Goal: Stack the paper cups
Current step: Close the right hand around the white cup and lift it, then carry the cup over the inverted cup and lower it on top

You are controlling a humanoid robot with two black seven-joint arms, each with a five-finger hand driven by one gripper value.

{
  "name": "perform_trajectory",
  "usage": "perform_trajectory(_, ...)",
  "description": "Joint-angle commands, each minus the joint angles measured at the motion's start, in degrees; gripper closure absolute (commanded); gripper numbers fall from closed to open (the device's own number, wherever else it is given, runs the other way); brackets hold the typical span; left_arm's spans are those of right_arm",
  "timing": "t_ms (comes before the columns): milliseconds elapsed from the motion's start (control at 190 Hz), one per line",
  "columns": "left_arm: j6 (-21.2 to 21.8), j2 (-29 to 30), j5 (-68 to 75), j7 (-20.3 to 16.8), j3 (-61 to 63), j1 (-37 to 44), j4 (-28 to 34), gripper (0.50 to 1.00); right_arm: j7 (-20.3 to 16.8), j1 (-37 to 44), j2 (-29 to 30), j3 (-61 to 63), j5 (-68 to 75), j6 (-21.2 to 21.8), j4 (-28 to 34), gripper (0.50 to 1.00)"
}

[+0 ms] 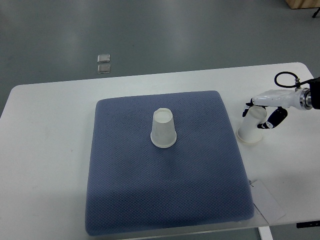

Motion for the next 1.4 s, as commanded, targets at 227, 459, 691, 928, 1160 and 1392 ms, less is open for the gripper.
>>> perform_trajectory(227, 0.0, 0.0, 0.0, -0.03, 0.0, 0.0, 0.0, 0.5, 1.35, 10.97, -2.83, 1.07, 2.06, 1.23, 5.45, 1.0)
perform_trajectory(459, 0.0, 0.0, 0.0, -0.03, 0.0, 0.0, 0.0, 0.5, 1.43, 22.22, -2.04, 1.16, 4.96, 4.05, 10.29, 1.0)
perform_trajectory(691, 0.0, 0.0, 0.0, -0.03, 0.0, 0.0, 0.0, 0.5, 1.43, 26.88, 3.67, 1.16, 5.4, 7.47, 14.15, 1.0)
perform_trajectory(928, 0.0, 0.0, 0.0, 0.06, 0.0, 0.0, 0.0, 0.5, 0.73, 27.06, 9.21, 1.07, 5.31, 10.02, 16.79, 1.0)
perform_trajectory(1160, 0.0, 0.0, 0.0, -0.03, 0.0, 0.0, 0.0, 0.5, 0.47, 26.53, 12.55, 0.81, 4.52, 12.22, 16.7, 1.0)
perform_trajectory(1392, 0.0, 0.0, 0.0, -0.03, 0.0, 0.0, 0.0, 0.5, -0.85, 24.69, 14.39, 0.11, 2.76, 11.69, 16.44, 1.0)
